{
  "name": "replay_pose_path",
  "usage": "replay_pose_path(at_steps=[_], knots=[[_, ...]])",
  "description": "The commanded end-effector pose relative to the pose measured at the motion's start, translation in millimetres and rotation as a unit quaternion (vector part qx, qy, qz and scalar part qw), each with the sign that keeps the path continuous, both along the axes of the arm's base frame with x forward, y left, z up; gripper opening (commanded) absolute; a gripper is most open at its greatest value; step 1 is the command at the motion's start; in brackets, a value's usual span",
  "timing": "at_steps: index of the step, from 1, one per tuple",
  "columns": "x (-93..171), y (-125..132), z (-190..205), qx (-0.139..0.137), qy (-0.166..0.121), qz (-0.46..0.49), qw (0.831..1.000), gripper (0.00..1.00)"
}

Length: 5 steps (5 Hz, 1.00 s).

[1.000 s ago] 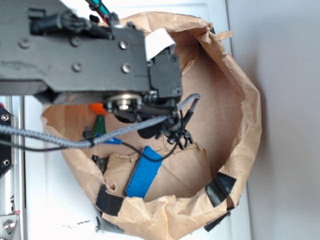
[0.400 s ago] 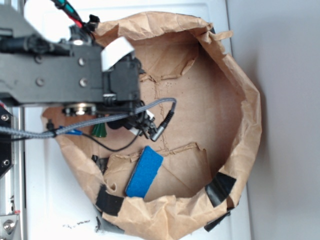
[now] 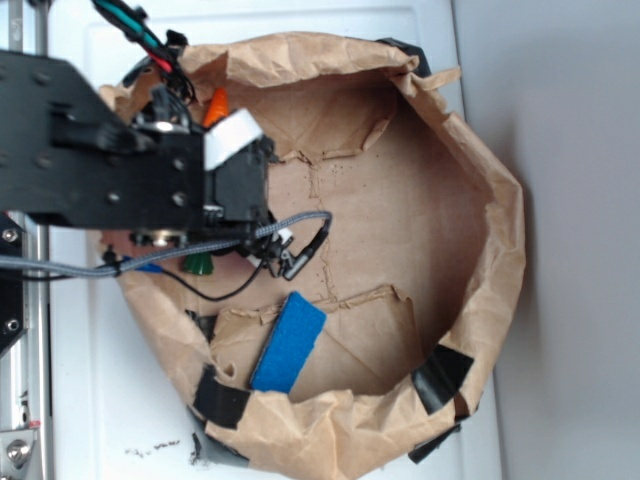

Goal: Grab the carrot.

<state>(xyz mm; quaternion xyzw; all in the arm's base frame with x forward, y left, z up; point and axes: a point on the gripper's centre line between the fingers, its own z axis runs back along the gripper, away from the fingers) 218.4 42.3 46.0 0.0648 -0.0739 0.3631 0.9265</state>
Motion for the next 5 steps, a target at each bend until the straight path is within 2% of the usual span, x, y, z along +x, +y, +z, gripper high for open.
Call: replay_pose_path(at_steps=[1,2,3,4,5], knots=[[17,2,-22,-0.043,-0.018,-0.052,0.998,1.00],[20,-3,-19,-0.056,-0.038,-0.058,0.996,1.00],[23,-3,-9,-0.066,-0.044,-0.050,0.996,0.66],[22,-3,3,-0.070,-0.061,-0.048,0.994,0.00],[18,-6,42,-0.095,-0.085,-0.052,0.990,0.00]])
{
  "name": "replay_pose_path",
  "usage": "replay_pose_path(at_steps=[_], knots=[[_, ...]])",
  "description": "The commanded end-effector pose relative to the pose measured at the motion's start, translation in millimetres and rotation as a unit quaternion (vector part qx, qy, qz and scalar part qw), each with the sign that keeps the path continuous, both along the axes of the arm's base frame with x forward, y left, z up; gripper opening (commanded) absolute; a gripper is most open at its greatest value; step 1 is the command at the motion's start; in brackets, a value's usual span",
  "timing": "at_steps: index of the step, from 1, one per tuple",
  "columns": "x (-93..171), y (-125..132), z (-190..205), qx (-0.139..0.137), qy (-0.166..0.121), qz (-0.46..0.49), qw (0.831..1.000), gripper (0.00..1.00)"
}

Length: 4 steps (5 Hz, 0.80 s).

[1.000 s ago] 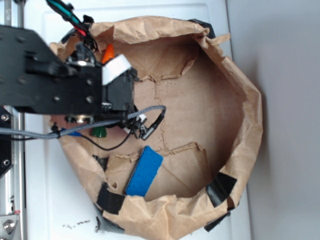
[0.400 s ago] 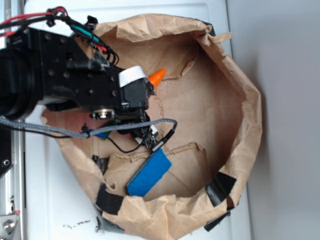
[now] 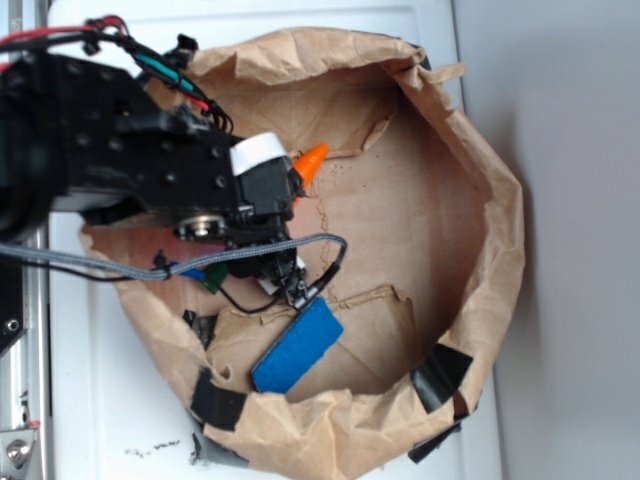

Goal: Grab the carrot.

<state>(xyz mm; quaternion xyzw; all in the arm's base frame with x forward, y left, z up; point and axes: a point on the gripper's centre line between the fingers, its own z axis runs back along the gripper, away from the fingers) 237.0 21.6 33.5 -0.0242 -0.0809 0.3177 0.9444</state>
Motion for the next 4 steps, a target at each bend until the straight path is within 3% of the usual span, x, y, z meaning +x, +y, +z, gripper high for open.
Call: replay_pose_path(at_steps=[1,3,4], knots=[[0,11,82,-0.029,-0.065,0.005,0.997,0.00],[0,7,134,-0.022,-0.103,-0.005,0.994,0.00],[-10,-3,128,0.077,-0.122,-0.039,0.989,0.76]])
